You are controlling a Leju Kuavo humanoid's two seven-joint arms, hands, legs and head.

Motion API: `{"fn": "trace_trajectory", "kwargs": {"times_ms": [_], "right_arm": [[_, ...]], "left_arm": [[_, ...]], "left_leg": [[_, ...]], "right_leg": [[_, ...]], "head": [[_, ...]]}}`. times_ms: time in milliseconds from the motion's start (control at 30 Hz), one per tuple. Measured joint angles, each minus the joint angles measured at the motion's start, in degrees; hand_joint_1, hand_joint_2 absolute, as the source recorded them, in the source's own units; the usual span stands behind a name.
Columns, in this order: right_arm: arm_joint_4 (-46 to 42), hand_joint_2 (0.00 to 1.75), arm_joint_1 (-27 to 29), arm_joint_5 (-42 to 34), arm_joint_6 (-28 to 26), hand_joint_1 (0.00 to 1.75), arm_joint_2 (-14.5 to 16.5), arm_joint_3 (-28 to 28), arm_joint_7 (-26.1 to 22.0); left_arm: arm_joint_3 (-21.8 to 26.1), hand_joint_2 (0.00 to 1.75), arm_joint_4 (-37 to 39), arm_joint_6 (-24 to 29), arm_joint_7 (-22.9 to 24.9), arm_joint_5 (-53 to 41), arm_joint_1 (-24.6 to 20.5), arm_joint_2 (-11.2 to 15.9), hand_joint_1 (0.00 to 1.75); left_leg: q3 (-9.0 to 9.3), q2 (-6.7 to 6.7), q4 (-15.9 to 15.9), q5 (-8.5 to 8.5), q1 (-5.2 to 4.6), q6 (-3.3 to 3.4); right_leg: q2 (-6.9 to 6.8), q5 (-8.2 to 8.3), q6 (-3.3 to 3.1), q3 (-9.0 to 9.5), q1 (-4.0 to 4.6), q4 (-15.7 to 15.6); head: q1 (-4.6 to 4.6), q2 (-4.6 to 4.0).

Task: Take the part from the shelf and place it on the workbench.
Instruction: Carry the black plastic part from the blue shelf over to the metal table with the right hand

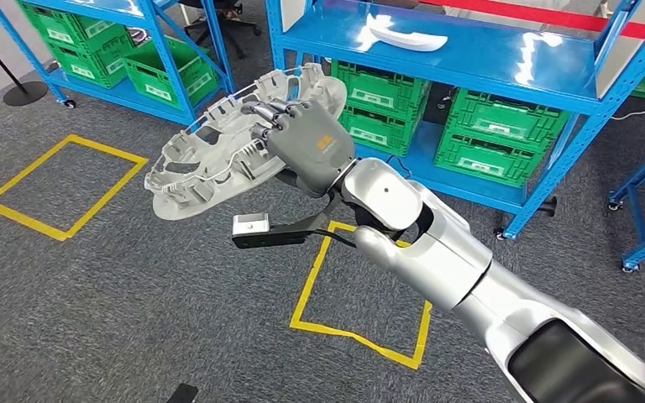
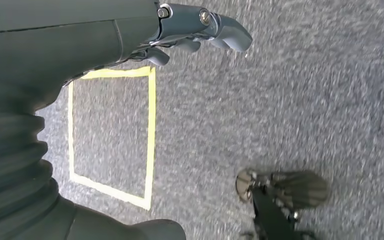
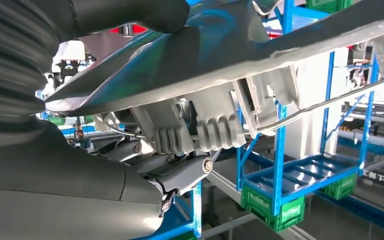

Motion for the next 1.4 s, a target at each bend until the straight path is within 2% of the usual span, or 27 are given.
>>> {"fn": "trace_trajectory", "kwargs": {"times_ms": [67, 100, 167, 200, 267, 333, 367, 433, 500, 567, 633, 667, 700, 733, 767, 833, 900, 967, 1033, 1100, 1167, 1200, 1233, 1267, 1300, 1367, 1400], "right_arm": [[0.0, 1.75, 0.3, 0.5, -0.3, 1.75, -0.3, 0.0, 0.3], [0.0, 1.75, 0.5, 0.7, -0.5, 1.75, -0.6, 0.0, 0.3], [0.0, 1.75, 1.2, 1.2, -0.8, 1.75, -0.9, 0.0, 0.4], [0.0, 1.75, 1.6, 1.5, -0.8, 1.75, -1.0, 0.0, 0.4], [-0.2, 1.75, 2.2, 2.1, -0.7, 1.75, -1.1, 0.0, 0.6], [-0.6, 1.75, 2.5, 2.8, -0.6, 1.75, -1.1, 0.0, 0.9], [-0.8, 1.75, 2.7, 3.1, -0.5, 1.75, -1.1, 0.0, 1.1], [-1.3, 1.75, 3.0, 3.9, -0.3, 1.75, -1.1, -0.1, 1.1], [-1.9, 1.75, 3.4, 4.7, 0.1, 1.75, -1.1, -0.1, 1.1], [-2.3, 1.75, 3.7, 5.2, 0.4, 1.75, -1.2, -0.2, 1.0], [-2.5, 1.75, 4.1, 5.5, 0.5, 1.75, -1.3, -0.3, 1.0], [-2.5, 1.75, 4.4, 5.6, 0.5, 1.75, -1.3, -0.3, 1.0], [-2.5, 1.75, 4.6, 5.8, 0.6, 1.75, -1.3, -0.3, 1.0], [-2.7, 1.75, 4.9, 6.0, 0.7, 1.75, -1.3, -0.3, 1.1], [-3.0, 1.75, 5.2, 6.4, 0.9, 1.75, -1.3, -0.3, 1.3], [-3.8, 1.75, 5.7, 7.4, 1.3, 1.75, -1.3, -0.3, 1.7], [-4.9, 1.75, 6.2, 8.4, 1.8, 1.75, -1.3, -0.3, 2.2], [-5.9, 1.75, 6.6, 9.4, 2.4, 1.75, -1.1, -0.4, 2.4], [-6.6, 1.75, 7.1, 10.3, 3.1, 1.75, -0.8, -0.6, 2.4], [-6.9, 1.75, 7.4, 10.8, 3.4, 1.75, -0.6, -1.0, 2.5], [-7.0, 1.75, 7.8, 11.1, 3.6, 1.75, -0.6, -1.3, 2.4], [-7.0, 1.75, 8.0, 11.2, 3.6, 1.75, -0.6, -1.4, 2.4], [-7.0, 1.75, 8.2, 11.2, 3.7, 1.75, -0.6, -1.5, 2.4], [-7.0, 1.75, 8.4, 11.3, 3.7, 1.75, -0.6, -1.6, 2.4], [-7.1, 1.75, 8.6, 11.4, 3.8, 1.75, -0.5, -1.7, 2.4], [-7.3, 1.75, 8.7, 11.8, 3.8, 1.75, -0.4, -1.9, 2.3], [-7.4, 1.75, 8.8, 11.9, 3.8, 1.75, -0.4, -2.0, 2.2]], "left_arm": [[0.0, 1.75, 0.0, -0.2, 0.2, -0.3, -0.2, 0.0, 0.0], [0.0, 1.75, 0.0, -0.3, 0.4, -0.5, -0.3, 0.0, 0.0], [0.0, 1.75, 0.0, -0.4, 0.6, -0.6, -0.3, 0.0, 0.0], [0.0, 1.75, 0.0, -0.5, 0.7, -0.7, -0.2, 0.0, 0.0], [0.0, 1.75, 0.0, -0.6, 0.6, -0.7, 0.0, 0.2, 0.0], [0.0, 1.75, 0.0, -0.6, 0.4, -0.7, 0.0, 0.2, 0.0], [0.0, 1.75, 0.0, -0.6, 0.3, -0.7, 0.0, 0.2, 0.0], [0.0, 1.75, 0.0, -0.7, 0.1, -0.7, 0.1, 0.2, 0.0], [0.0, 1.75, 0.0, -0.7, 0.0, -0.7, 0.2, 0.2, 0.0], [0.0, 1.75, 0.0, -0.7, -0.2, -0.6, 0.2, 0.2, 0.0], [0.0, 1.75, 0.0, -0.6, -0.4, -0.5, 0.1, 0.2, 0.0], [0.0, 1.75, 0.0, -0.6, -0.4, -0.4, 0.2, 0.2, 0.0], [0.0, 1.75, 0.0, -0.6, -0.4, -0.3, 0.2, 0.2, 0.0], [0.0, 1.75, 0.0, -0.6, -0.4, -0.3, 0.3, 0.2, 0.0], [0.0, 1.75, 0.0, -0.6, -0.5, -0.3, 0.3, 0.1, 0.0], [0.0, 1.75, 0.0, -0.5, -0.6, -0.3, 0.3, -0.1, 0.0], [0.0, 1.75, 0.0, -0.5, -0.5, -0.3, 0.3, -0.3, 0.0], [0.0, 1.75, 0.1, -0.5, -0.4, -0.4, 0.5, -0.4, 0.0], [0.0, 1.75, 0.1, -0.5, -0.1, -0.6, 0.7, -0.5, 0.0], [0.0, 1.75, 0.1, -0.5, 0.1, -0.7, 0.5, -0.5, 0.0], [0.0, 1.75, 0.1, -0.5, 0.2, -0.7, 0.3, -0.5, 0.0], [0.0, 1.75, 0.1, -0.6, 0.3, -0.8, 0.3, -0.5, 0.0], [0.0, 1.75, 0.1, -0.6, 0.3, -0.8, 0.3, -0.5, 0.0], [0.0, 1.75, 0.1, -0.6, 0.3, -0.8, 0.3, -0.4, 0.0], [0.0, 1.75, 0.1, -0.6, 0.3, -0.8, 0.3, -0.4, 0.0], [0.0, 1.75, 0.0, -0.6, 0.2, -0.8, 0.2, -0.5, 0.0], [0.0, 1.75, 0.0, -0.6, 0.2, -0.8, 0.2, -0.5, 0.0]], "left_leg": [[-2.25, 3.7, 5.1, -3.01, -0.1, -0.47], [-3.93, 4.88, 9.0, -5.0, -0.07, -0.76], [-6.02, 5.57, 14.4, -6.97, 0.12, -1.18], [-5.57, 5.75, 14.2, -6.5, 0.2, -1.29], [-1.52, 7.08, 7.4, -3.49, 0.26, -1.33], [2.23, 9.07, 0.8, -1.65, -0.1, -0.74], [2.93, 9.51, -0.6, -1.46, -0.27, -0.3], [2.74, 8.42, -0.8, -1.43, -0.43, 0.71], [2.68, 7.1, -1.0, -1.22, -0.27, 1.51], [2.65, 5.89, -1.1, -0.98, -0.08, 2.16], [2.5, 4.52, -1.1, -0.9, -0.18, 2.47], [2.46, 3.72, -1.0, -0.88, -0.24, 2.51], [2.44, 2.9, -1.0, -0.87, -0.3, 2.52], [2.43, 2.03, -0.9, -0.86, -0.35, 2.49], [2.43, 1.17, -0.8, -0.83, -0.38, 2.44], [2.22, -0.33, -0.6, -0.69, -0.39, 2.09], [1.82, -1.48, -0.8, -0.38, -0.2, 1.39], [1.47, -2.07, -1.1, -0.04, -0.09, 0.66], [0.64, 0.75, 0.4, -1.07, -0.33, 0.03], [-1.99, 4.48, 6.3, -4.37, -0.36, -0.67], [-5.22, 5.47, 13.3, -7.23, -0.05, -1.32], [-5.67, 5.6, 14.5, -7.28, 0.12, -1.55], [-4.98, 5.83, 13.4, -6.34, 0.28, -1.73], [-3.08, 6.46, 10.1, -4.62, 0.4, -1.87], [-0.82, 7.91, 5.9, -3.11, 0.4, -1.93], [2.28, 9.93, 0.1, -1.29, 0.27, -1.28], [2.6, 10.22, -0.7, -1.22, 0.18, -0.76]], "right_leg": [[-1.48, 0.29, -0.39, 0.15, -0.17, -0.4], [-2.25, 0.29, -0.48, 0.12, -0.17, -0.4], [-3.84, 0.25, -0.48, 0.1, -0.19, -0.4], [-4.6, 0.2, -0.43, 0.12, -0.21, -0.3], [-5.96, 0.0, -0.11, 0.22, -0.22, -0.2], [-7.06, -0.32, 0.46, 0.26, 0.11, 0.0], [-7.53, -0.43, 0.78, 0.31, 0.31, 0.0], [-8.57, -0.56, 1.43, 0.56, 0.43, -0.1], [-7.59, -1.44, 2.15, 0.52, 0.14, 0.7], [-4.41, -4.38, 2.57, -1.57, -0.16, 5.5], [-2.47, -7.85, 2.58, -5.49, -0.17, 13.5], [-2.18, -8.5, 2.5, -6.98, -0.12, 16.2], [-2.05, -7.94, 2.33, -7.43, -0.07, 16.8], [-1.79, -6.28, 2.06, -6.71, -0.02, 14.9], [-1.08, -3.96, 1.69, -4.95, 0.02, 11.0], [1.23, -0.82, 1.04, -1.48, 0.03, 3.4], [2.01, -0.27, 0.85, -0.39, 0.17, 0.6], [0.65, 0.13, 0.57, -0.28, 0.12, 0.1], [-0.71, 0.55, -0.05, 0.09, -0.19, -0.5], [-2.17, 0.65, -0.45, 0.29, -0.26, -0.8], [-3.74, 0.56, -0.53, 0.3, -0.26, -0.8], [-4.51, 0.49, -0.47, 0.33, -0.29, -0.7], [-5.25, 0.4, -0.34, 0.37, -0.34, -0.7], [-5.94, 0.24, -0.12, 0.46, -0.41, -0.6], [-6.57, 0.01, 0.21, 0.51, -0.38, -0.4], [-7.59, -0.48, 0.94, 0.59, -0.02, 0.0], [-8.06, -0.64, 1.25, 0.65, 0.23, 0.1]], "head": [[-0.26, 0.0], [-0.4, 0.0], [-0.42, 0.0], [-0.42, 0.0], [-0.43, 0.0], [-0.44, 0.0], [-0.4, 0.0], [-0.3, 0.0], [-0.25, 0.0], [-0.06, 0.0], [0.09, 0.0], [0.12, 0.0], [0.12, 0.0], [0.13, 0.0], [0.15, 0.0], [0.14, 0.0], [0.14, 0.0], [0.19, 0.0], [-0.15, 0.0], [-0.58, 0.0], [-0.66, 0.0], [-0.66, 0.0], [-0.67, 0.0], [-0.66, 0.0], [-0.7, 0.0], [-0.67, 0.0], [-0.61, 0.0]]}}
